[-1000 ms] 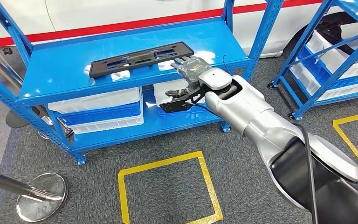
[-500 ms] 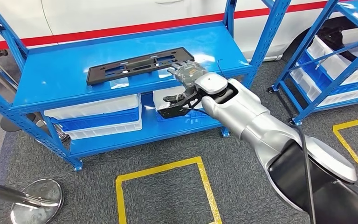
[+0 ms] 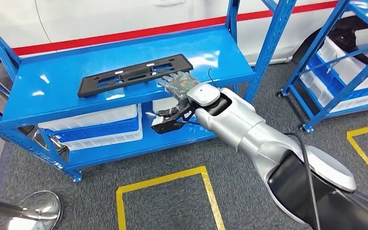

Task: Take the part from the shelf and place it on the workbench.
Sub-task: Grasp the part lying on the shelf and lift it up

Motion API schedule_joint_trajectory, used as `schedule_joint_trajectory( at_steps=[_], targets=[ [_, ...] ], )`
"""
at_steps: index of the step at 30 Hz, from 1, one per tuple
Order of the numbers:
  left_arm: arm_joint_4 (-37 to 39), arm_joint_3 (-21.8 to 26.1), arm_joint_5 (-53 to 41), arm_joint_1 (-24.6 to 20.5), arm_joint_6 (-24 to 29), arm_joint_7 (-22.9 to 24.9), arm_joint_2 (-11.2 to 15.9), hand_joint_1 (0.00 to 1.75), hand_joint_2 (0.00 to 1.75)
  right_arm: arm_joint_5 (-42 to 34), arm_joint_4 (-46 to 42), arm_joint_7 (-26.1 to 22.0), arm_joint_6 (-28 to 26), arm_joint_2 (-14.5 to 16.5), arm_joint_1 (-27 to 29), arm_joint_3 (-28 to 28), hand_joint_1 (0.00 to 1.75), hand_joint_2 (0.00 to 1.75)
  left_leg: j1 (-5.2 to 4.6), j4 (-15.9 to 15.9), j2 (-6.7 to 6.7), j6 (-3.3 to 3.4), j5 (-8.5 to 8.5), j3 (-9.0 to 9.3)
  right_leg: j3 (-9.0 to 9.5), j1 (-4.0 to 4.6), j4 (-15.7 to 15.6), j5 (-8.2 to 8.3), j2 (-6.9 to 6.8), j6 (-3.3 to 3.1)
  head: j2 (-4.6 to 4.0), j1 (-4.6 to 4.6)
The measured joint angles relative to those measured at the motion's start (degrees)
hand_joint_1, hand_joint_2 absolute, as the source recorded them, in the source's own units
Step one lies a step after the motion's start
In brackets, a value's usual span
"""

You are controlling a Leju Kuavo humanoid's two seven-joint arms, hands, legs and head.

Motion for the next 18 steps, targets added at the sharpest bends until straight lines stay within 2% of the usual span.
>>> schedule_joint_trajectory(
  at_steps=[1,2,4,5,6,7,8,9,10,11,13,15,17,18],
  targets=[
    [0.0,0.0,-0.1,0.0,0.0,0.0,0.0,0.00,0.00,-0.2,-0.1,0.0,0.0,0.2,0.0,0.1,0.00,0.00,0.02,1.7,0.03,-0.12,-0.76,-0.71,0.55,-0.08,-0.3,-0.21,-0.02,-0.36,0.01,-0.02],
    [0.1,0.0,-0.2,0.0,0.0,0.1,0.0,0.00,0.00,-0.3,-0.2,0.0,0.1,0.3,0.0,0.1,0.00,0.00,0.01,4.7,0.05,-0.12,-1.84,-2.35,1.04,-0.01,-0.5,-0.45,-0.06,-0.68,0.01,-0.01],
    [0.1,-0.1,-0.4,0.1,0.1,0.3,0.0,0.00,0.00,-0.5,-0.3,0.0,0.1,0.4,0.2,0.4,0.00,0.00,-0.14,12.2,0.05,-0.03,-3.77,-7.13,1.74,0.38,-0.5,-1.03,-0.11,-1.18,0.01,-0.03],
    [0.1,-0.1,-0.5,0.1,0.2,0.5,0.0,0.00,0.00,-0.6,-0.3,0.0,0.1,0.4,0.5,0.6,0.00,0.00,-0.24,14.7,0.05,0.10,-3.66,-9.19,2.16,0.61,-0.5,-1.39,-0.09,-1.33,0.01,-0.03],
    [0.1,-0.2,-0.6,0.3,0.3,0.7,0.0,0.00,0.00,-0.6,-0.3,-0.1,0.1,0.4,0.8,0.9,0.00,0.00,-0.37,15.0,0.04,0.33,-2.38,-10.28,2.68,0.84,-0.5,-1.79,-0.04,-1.44,0.01,-0.03],
    [0.1,-0.2,-0.7,0.4,0.4,1.0,0.0,0.00,0.00,-0.7,-0.3,-0.1,0.1,0.4,1.0,1.1,0.00,0.00,-0.51,13.3,0.04,0.68,-0.01,-10.32,3.33,1.04,-0.5,-2.25,0.02,-1.50,0.01,-0.03],
    [0.1,-0.2,-0.8,0.4,0.4,1.2,0.0,0.00,0.00,-0.7,-0.4,-0.2,0.1,0.4,1.2,1.2,0.00,0.00,-0.72,9.9,0.03,1.18,2.91,-9.57,4.01,1.20,-0.5,-2.76,0.07,-1.51,0.01,-0.03],
    [0.1,-0.3,-0.9,0.5,0.5,1.3,0.1,0.00,0.00,-0.7,-0.4,-0.2,0.1,0.4,1.2,1.2,0.00,0.00,-0.96,6.7,0.04,1.72,5.06,-8.54,4.50,1.32,-0.6,-3.22,0.08,-1.48,0.01,0.02],
    [0.1,-0.3,-0.9,0.5,0.5,1.3,0.1,0.00,0.00,-0.7,-0.5,-0.2,0.1,0.4,1.2,1.4,0.00,0.00,-1.26,4.0,0.03,2.17,6.37,-7.51,4.78,1.41,-0.6,-3.61,0.14,-1.34,0.01,0.03],
    [0.1,-0.3,-0.9,0.5,0.5,1.3,0.1,0.00,0.00,-0.7,-0.6,-0.3,0.1,0.4,1.1,1.6,0.00,0.00,-1.52,2.1,0.02,2.52,6.50,-6.76,4.80,1.40,-0.6,-3.85,0.15,-1.15,0.00,0.06],
    [0.2,-0.3,-0.9,0.3,0.4,1.1,0.1,0.00,0.00,-0.7,-0.6,-0.4,0.1,0.4,1.2,2.0,0.00,0.00,-1.82,0.7,-0.04,2.78,5.56,-6.06,4.65,1.34,-0.8,-4.02,0.17,-0.67,0.00,0.06],
    [0.2,-0.3,-0.9,0.4,0.3,0.6,0.0,0.00,0.00,-0.9,-0.9,-0.5,0.1,0.5,1.2,2.1,0.00,0.00,-1.41,-0.3,-0.03,3.01,5.21,-5.29,4.52,1.35,-0.5,-4.57,0.03,-0.15,0.01,0.10],
    [0.2,-0.3,-0.9,0.5,0.1,0.2,-0.1,0.00,0.00,-1.3,-1.1,-0.6,0.2,0.6,1.1,2.2,0.00,0.00,-1.03,-1.1,0.04,3.42,4.95,-4.19,2.50,1.27,3.6,-6.41,-0.10,0.43,0.01,0.17],
    [0.2,-0.3,-0.9,0.4,0.1,0.0,-0.1,0.00,0.00,-1.6,-1.1,-0.6,0.4,0.6,1.1,2.4,0.00,0.00,-1.05,-1.3,0.03,3.62,4.68,-3.76,0.40,1.12,7.4,-7.66,-0.14,0.70,0.01,0.21]
  ],
)
